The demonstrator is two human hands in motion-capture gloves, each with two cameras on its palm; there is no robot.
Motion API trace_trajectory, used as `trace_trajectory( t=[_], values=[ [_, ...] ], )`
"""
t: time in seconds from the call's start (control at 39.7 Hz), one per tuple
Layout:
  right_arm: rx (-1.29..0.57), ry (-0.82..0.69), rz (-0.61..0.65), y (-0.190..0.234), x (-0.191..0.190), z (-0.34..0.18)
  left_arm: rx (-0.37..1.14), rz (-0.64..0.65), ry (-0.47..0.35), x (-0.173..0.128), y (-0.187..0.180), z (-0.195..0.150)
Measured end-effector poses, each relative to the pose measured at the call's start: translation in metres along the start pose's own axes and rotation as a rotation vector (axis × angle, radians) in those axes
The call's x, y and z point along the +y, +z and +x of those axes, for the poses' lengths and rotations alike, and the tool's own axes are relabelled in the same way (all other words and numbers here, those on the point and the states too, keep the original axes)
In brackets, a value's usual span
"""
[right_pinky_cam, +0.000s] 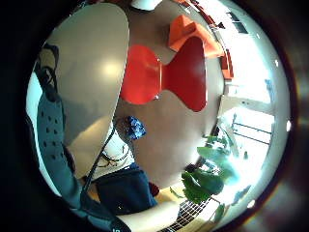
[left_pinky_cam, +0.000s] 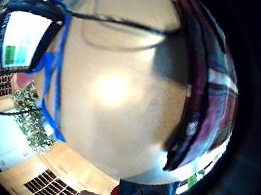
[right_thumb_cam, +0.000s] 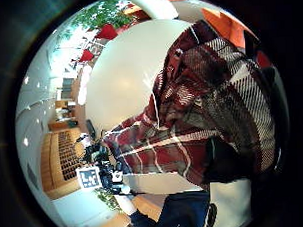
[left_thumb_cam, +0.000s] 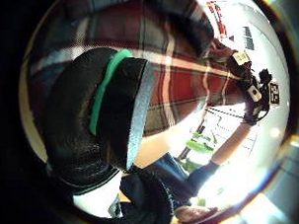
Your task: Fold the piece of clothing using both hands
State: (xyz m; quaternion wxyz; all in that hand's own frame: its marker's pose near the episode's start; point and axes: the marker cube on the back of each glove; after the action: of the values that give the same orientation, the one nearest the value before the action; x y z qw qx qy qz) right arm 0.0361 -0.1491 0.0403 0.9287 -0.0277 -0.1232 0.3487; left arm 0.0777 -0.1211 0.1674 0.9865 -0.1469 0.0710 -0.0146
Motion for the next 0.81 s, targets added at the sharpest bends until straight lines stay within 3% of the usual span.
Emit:
trace_trajectory(
  t=[0.08,0.25,0.33,0.55,0.81],
  values=[
    [0.033,-0.007,0.100,-0.024,0.006,-0.020,0.008,0.025,-0.029,0.003,-0.017,-0.009],
    [0.106,-0.033,0.127,-0.062,0.028,-0.069,0.015,0.101,-0.034,0.006,-0.048,-0.033],
    [0.159,-0.043,0.128,-0.071,0.038,-0.084,0.039,0.128,-0.008,-0.011,-0.045,-0.046],
    [0.232,-0.010,0.111,-0.072,0.046,-0.112,0.086,0.271,0.013,-0.034,-0.047,-0.085],
    [0.272,-0.035,0.161,-0.045,0.068,-0.205,0.187,0.520,0.019,-0.008,-0.073,-0.116]
  ],
)
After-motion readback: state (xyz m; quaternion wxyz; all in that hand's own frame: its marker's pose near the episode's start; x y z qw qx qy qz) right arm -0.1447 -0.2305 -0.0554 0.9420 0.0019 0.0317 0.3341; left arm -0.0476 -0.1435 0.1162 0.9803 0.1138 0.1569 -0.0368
